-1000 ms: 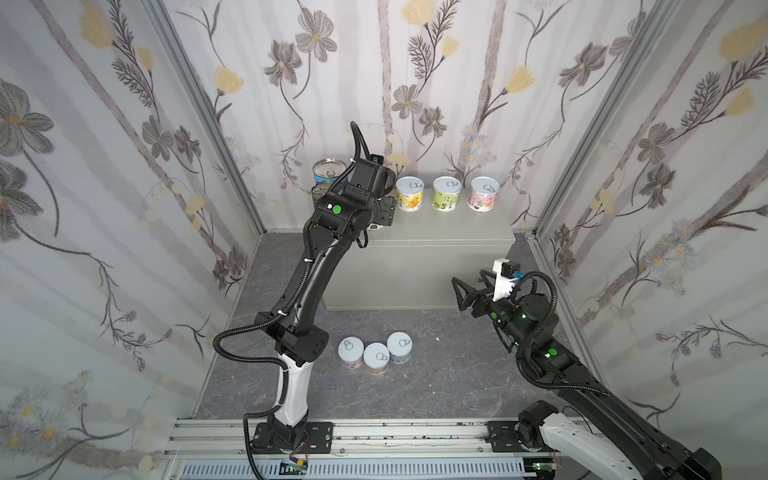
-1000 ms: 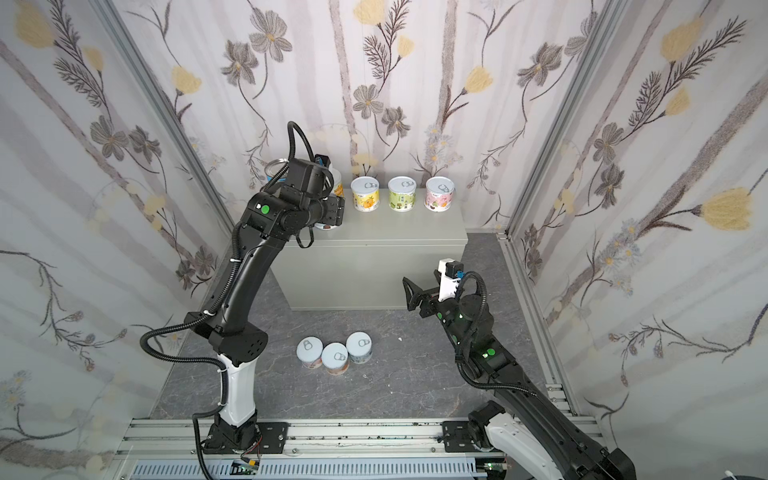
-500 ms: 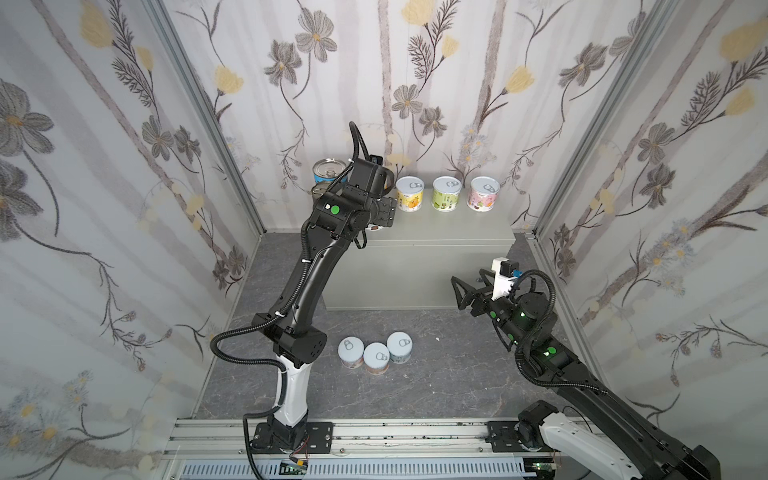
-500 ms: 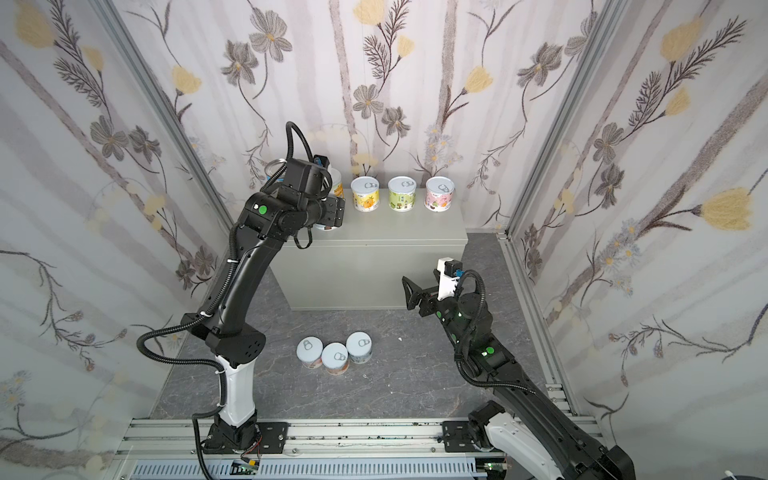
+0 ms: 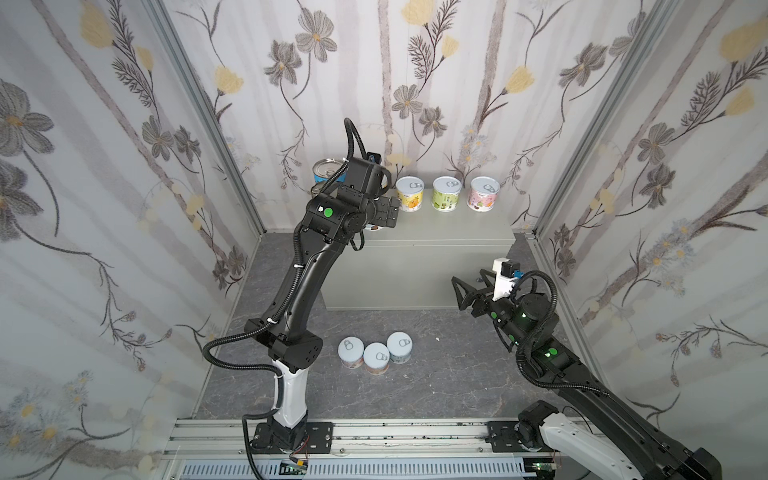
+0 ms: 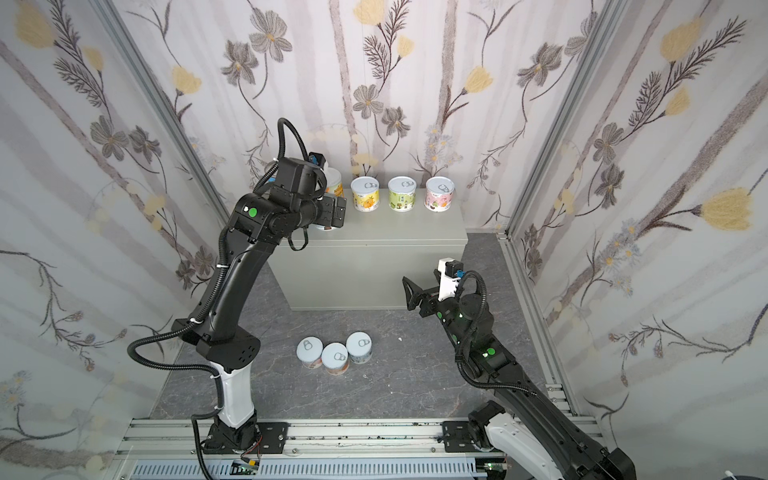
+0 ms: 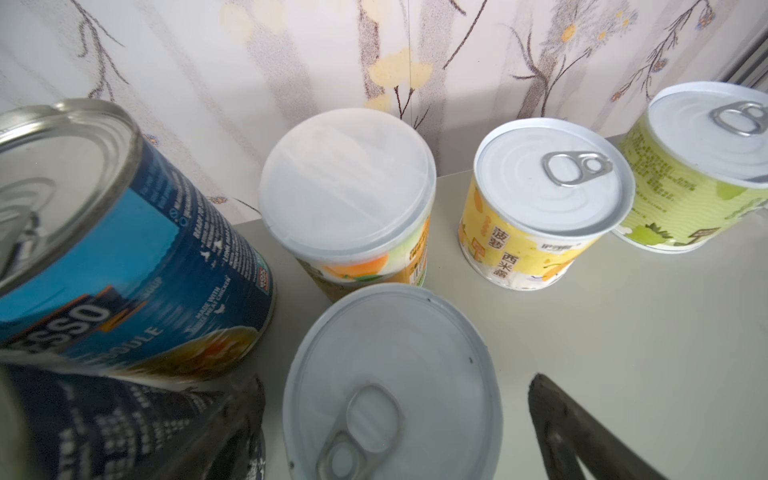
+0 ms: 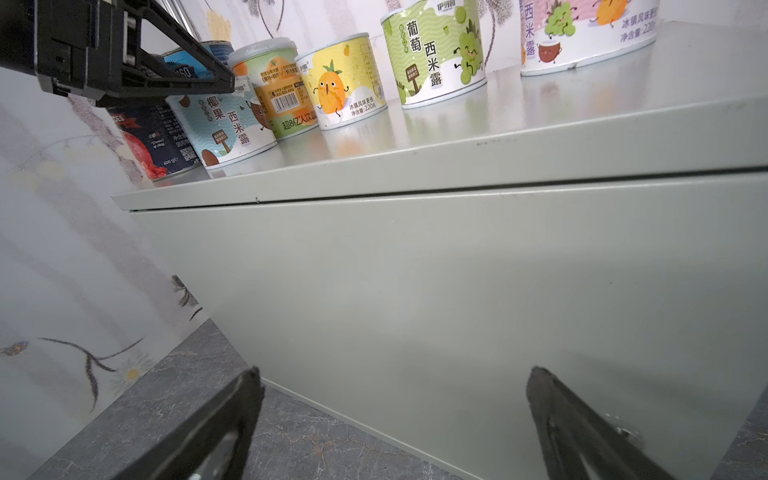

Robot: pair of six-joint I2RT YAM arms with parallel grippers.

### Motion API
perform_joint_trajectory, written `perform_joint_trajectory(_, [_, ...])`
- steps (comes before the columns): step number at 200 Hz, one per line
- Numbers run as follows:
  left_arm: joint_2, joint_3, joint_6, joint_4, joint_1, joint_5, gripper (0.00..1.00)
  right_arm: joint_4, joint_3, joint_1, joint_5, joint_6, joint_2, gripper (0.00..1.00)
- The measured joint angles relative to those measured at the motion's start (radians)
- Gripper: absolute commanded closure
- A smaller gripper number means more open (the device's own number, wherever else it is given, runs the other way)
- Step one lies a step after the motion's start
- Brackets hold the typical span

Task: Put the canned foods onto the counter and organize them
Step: 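Open the left gripper and release the can, then withdraw the left gripper from the cabinet while the right gripper reaches toward floor cans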

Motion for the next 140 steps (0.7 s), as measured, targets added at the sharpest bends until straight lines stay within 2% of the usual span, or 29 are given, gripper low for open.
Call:
perform_joint_trajectory(32, [-0.079,-0.124,0.0,0.061,-0.01,-0.003,0.0,0.005,-0.016,0.0,-0.02,0.001,-0.001,0.0])
perform_joint_trajectory(82, [-0.247,-0.4,0.002,0.262,-0.021,-0.014,0.0,0.034,-0.029,0.011,-0.072,0.005,0.025,0.0])
perform_joint_trajectory(140, [-0.503,-0.784,0.026,0.558,-0.031,0.066,0.0,0.159,-0.094,0.111,-0.077,0.023,0.096,0.0])
